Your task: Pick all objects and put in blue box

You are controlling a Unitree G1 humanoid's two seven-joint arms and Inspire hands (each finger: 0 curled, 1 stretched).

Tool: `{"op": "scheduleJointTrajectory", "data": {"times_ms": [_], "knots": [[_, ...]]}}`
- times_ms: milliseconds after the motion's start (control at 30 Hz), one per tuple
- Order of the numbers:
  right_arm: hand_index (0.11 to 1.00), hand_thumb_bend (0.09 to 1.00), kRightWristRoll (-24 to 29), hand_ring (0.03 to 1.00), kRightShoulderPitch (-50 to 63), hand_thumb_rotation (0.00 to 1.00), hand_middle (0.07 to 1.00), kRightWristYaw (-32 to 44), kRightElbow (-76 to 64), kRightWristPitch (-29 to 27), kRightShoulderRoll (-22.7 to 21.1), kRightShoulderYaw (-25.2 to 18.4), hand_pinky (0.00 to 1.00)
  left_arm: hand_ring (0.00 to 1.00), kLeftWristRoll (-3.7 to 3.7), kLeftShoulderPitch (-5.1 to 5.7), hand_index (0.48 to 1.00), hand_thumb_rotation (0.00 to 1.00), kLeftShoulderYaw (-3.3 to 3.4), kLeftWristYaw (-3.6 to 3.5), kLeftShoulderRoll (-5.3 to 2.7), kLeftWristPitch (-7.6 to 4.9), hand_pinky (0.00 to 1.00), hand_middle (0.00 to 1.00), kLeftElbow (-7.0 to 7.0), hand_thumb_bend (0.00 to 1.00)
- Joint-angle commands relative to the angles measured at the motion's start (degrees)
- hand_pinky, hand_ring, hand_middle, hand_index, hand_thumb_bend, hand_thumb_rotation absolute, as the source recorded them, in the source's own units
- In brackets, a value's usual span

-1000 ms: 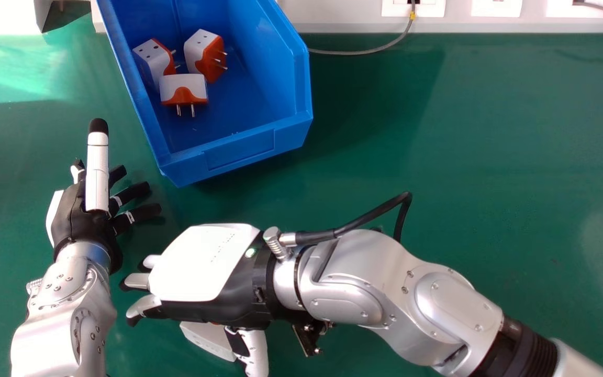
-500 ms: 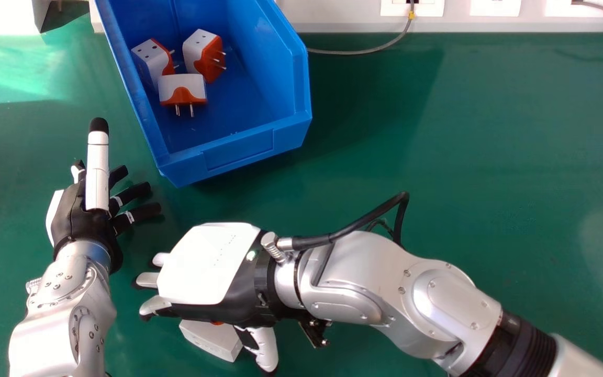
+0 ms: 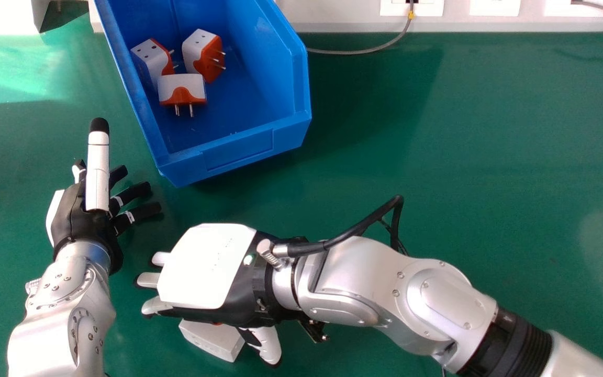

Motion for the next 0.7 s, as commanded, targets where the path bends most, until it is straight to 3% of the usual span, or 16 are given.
{"op": "scheduleJointTrajectory", "data": {"times_ms": [0,367,667], "knots": [[0.887,0.768,-0.82,1.0,-0.36,0.07,1.0,-1.57,-0.3,-0.68,0.11,0.39,0.9,0.78,-0.27,0.54,1.0,0.94,0.02,0.03,-0.42,1.11,0.69,0.91,0.75,0.8],[0.856,0.782,-2.52,1.0,1.26,0.09,0.975,-3.8,-0.38,-3.05,-0.82,2.01,0.89,0.78,-0.41,0.51,1.0,0.94,0.24,0.86,-0.82,2.4,0.69,0.91,-0.37,0.8],[0.84,0.802,-4.4,0.959,0.75,0.11,0.942,-7.21,1.91,-5.12,-1.12,2.29,0.83,0.78,-0.31,0.44,1.0,0.94,0.32,1.06,-1.03,2.39,0.68,0.91,-0.28,0.81]]}}
